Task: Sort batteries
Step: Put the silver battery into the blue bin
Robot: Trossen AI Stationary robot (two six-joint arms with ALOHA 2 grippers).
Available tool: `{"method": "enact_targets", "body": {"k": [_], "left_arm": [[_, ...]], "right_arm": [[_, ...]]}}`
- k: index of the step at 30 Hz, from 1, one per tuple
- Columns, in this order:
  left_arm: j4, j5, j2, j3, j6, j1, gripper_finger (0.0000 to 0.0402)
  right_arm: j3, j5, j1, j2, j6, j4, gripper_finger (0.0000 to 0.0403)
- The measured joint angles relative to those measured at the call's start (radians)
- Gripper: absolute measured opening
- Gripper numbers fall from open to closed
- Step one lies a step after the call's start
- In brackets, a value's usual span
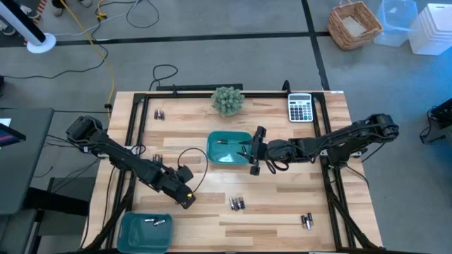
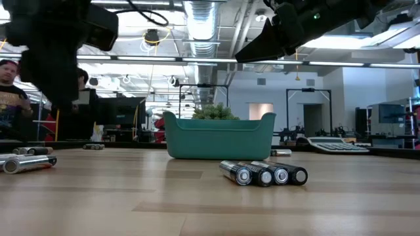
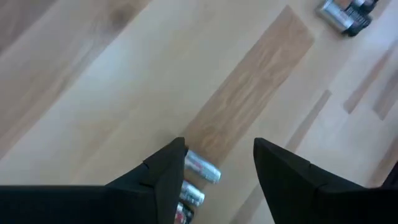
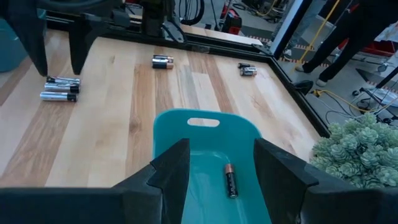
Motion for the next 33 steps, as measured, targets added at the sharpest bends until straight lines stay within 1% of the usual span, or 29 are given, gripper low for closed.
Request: {"method": "enact_targets", "body": {"k": [4,8,19,33], "left_arm": [[0.019,0.020,0.023,0.000,-0.046,-0.008,0.0170],[0.042,0.039,0.063,0.000,-0.049,-0.009,0.0164],[0.034,0.055,0.115,0.000,-0.056,-0.009,0.0164],[0.022,0.059,0.131,0.000,-0.069,-0.009,0.0164]], "right_arm": [[0.000,0.000,-0.001,0.000,0.002,-0.003,0.0193],[0.000,0.000,-0.001,0.000,0.002,-0.003,0.0193],[0.000,0.000,-0.001,0.000,0.003,0.002,0.0193],[0.000,0.000,0.000,0.000,0.005,0.003,0.0193]]}}
